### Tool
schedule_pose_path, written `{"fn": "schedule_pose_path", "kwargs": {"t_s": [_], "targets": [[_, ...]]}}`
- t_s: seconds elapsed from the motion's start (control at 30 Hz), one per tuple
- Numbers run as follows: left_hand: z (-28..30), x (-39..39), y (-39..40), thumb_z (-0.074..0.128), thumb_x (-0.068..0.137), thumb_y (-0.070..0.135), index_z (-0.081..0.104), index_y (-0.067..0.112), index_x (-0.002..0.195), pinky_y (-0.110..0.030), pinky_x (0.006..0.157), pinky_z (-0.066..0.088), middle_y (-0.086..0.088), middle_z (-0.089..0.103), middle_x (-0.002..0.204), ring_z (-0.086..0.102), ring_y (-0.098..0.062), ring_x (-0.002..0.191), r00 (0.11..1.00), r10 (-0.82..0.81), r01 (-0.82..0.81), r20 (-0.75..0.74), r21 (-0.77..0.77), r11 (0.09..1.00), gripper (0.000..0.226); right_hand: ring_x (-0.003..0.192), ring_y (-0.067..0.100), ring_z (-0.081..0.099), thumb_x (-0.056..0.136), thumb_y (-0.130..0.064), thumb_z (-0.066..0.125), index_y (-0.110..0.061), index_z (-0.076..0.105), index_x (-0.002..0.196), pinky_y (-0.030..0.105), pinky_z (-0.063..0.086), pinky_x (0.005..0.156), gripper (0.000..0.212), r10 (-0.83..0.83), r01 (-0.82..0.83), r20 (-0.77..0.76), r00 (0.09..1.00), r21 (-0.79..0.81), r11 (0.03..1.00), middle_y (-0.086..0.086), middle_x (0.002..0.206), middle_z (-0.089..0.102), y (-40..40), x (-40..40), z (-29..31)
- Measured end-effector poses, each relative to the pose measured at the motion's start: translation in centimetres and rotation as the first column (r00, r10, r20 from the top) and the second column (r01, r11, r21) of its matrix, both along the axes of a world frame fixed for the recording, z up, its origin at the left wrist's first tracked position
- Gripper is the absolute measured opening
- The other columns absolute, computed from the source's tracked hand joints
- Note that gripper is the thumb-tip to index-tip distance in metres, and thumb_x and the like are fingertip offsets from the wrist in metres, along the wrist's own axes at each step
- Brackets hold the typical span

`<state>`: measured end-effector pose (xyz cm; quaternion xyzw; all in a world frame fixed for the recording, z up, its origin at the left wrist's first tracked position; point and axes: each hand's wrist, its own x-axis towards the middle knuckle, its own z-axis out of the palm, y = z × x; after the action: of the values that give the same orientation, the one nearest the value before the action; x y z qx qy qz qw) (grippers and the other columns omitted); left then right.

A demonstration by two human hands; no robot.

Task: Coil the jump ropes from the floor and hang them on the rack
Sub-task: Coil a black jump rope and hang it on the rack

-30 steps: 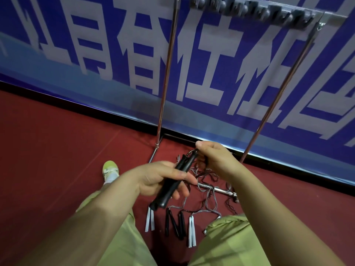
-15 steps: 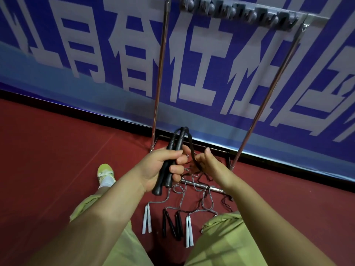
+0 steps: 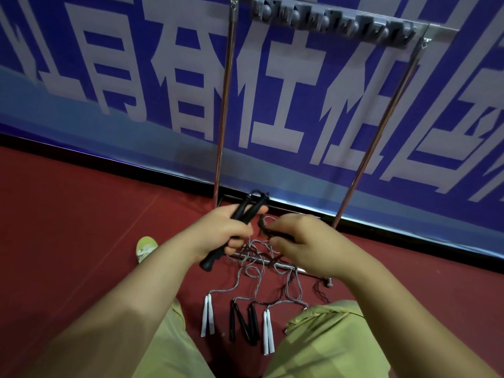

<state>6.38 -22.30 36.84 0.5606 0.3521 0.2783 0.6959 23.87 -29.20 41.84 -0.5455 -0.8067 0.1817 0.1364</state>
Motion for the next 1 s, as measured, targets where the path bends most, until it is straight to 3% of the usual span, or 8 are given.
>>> {"fn": "schedule_pose_path", "kwargs": {"t_s": [0.07, 0.2, 0.27, 0.4, 0.5, 0.63, 0.8, 1.0], "targets": [[0.2, 0.0, -0.1, 0.049, 0.080, -0.014, 0.066, 0.024, 0.082, -0.018, 0.040, 0.024, 0.004, 0.041, 0.052, 0.031, -0.007, 0.039, 0.985, -0.073, 0.087, -0.156, 0.090, 0.992, 0.042, 0.074, 0.003, 0.047, 0.094, -0.021, 0.057, -0.013, 0.067, 0.109, 0.011, 0.039, 0.068, 0.020, 0.047, -0.049, 0.054, 0.997, 0.031, 0.998, -0.006, 0.092, 0.060, 0.0, -0.3, 1.5], [0.6, -0.2, -0.4, 0.071, 0.076, 0.005, 0.056, 0.019, 0.078, -0.021, 0.045, 0.033, 0.004, 0.047, 0.055, 0.041, -0.007, 0.043, 0.875, -0.228, 0.322, -0.427, 0.161, 0.933, 0.021, 0.067, 0.000, 0.057, 0.086, -0.018, 0.068, -0.023, 0.070, 0.090, 0.013, 0.044, 0.060, 0.006, 0.058, -0.059, -0.091, 0.994, -0.009, 0.998, -0.011, 0.078, 0.064, 0.5, -0.3, 3.3], [1.0, -0.3, -0.9, 0.076, 0.071, 0.022, 0.062, 0.016, 0.091, -0.023, 0.049, 0.034, 0.005, 0.052, 0.058, 0.043, -0.008, 0.047, 0.840, -0.291, 0.396, -0.457, 0.150, 0.906, 0.024, 0.059, 0.001, 0.057, 0.081, -0.015, 0.074, -0.019, 0.066, 0.080, 0.015, 0.045, 0.057, 0.010, 0.047, -0.061, -0.223, 0.974, -0.056, 0.997, -0.009, 0.069, 0.064, 1.3, -0.4, 3.4], [1.4, -0.3, -1.7, 0.071, 0.069, 0.032, 0.071, 0.040, 0.094, -0.020, 0.049, 0.035, -0.005, 0.055, 0.077, 0.042, -0.008, 0.053, 0.820, -0.477, 0.536, -0.316, 0.131, 0.834, 0.026, 0.060, 0.003, 0.055, 0.075, -0.011, 0.078, -0.014, 0.059, 0.081, 0.017, 0.045, 0.060, 0.020, 0.029, -0.145, -0.467, 0.884, -0.215, 0.966, -0.011, 0.065, 0.060, 3.3, -0.1, 1.7], [1.2, -0.6, -2.1, 0.067, 0.071, 0.030, 0.070, 0.029, 0.098, -0.019, 0.045, 0.031, 0.005, 0.046, 0.059, 0.037, -0.007, 0.047, 0.857, -0.509, 0.514, -0.076, 0.104, 0.851, 0.027, 0.054, 0.003, 0.050, 0.073, -0.028, 0.071, -0.012, 0.055, 0.076, 0.016, 0.042, 0.056, 0.023, -0.066, -0.198, -0.686, 0.724, -0.299, 0.933, -0.011, 0.059, 0.056, 4.5, 0.3, -0.8], [0.2, -0.8, -2.4, 0.057, 0.080, 0.016, 0.057, 0.012, 0.105, -0.016, 0.043, 0.030, 0.007, 0.043, 0.058, 0.034, -0.005, 0.046, 0.950, -0.292, 0.296, 0.113, -0.027, 0.955, 0.025, 0.050, 0.011, 0.046, 0.087, -0.050, 0.046, -0.009, 0.057, 0.083, 0.021, 0.033, 0.047, 0.042, -0.242, -0.116, -0.795, 0.557, -0.363, 0.925, 0.001, 0.057, 0.058, 4.2, 0.6, -3.6], [-0.4, -0.9, -2.3, 0.063, 0.085, 0.016, 0.051, 0.012, 0.107, -0.015, 0.038, 0.030, 0.002, 0.048, 0.061, 0.036, -0.005, 0.043, 0.975, -0.083, 0.124, 0.206, -0.192, 0.974, 0.025, 0.065, 0.011, 0.051, 0.086, -0.044, 0.057, -0.008, 0.070, 0.093, 0.023, 0.040, 0.060, 0.038, -0.226, -0.052, -0.751, 0.620, -0.327, 0.943, -0.002, 0.073, 0.060, 2.8, 1.4, -5.6], [-0.2, 0.0, -2.2, 0.051, 0.094, 0.019, 0.044, 0.010, 0.114, -0.016, 0.036, 0.030, 0.000, 0.057, 0.065, 0.042, -0.007, 0.043, 1.000, -0.010, 0.011, 0.006, -0.108, 0.994, 0.022, 0.047, 0.009, 0.034, 0.086, -0.029, 0.068, -0.018, 0.057, 0.057, 0.020, 0.030, 0.047, 0.033, -0.308, 0.181, -0.701, 0.643, -0.252, 0.951, -0.006, 0.051, 0.044, 2.1, 1.6, -6.4]]}}
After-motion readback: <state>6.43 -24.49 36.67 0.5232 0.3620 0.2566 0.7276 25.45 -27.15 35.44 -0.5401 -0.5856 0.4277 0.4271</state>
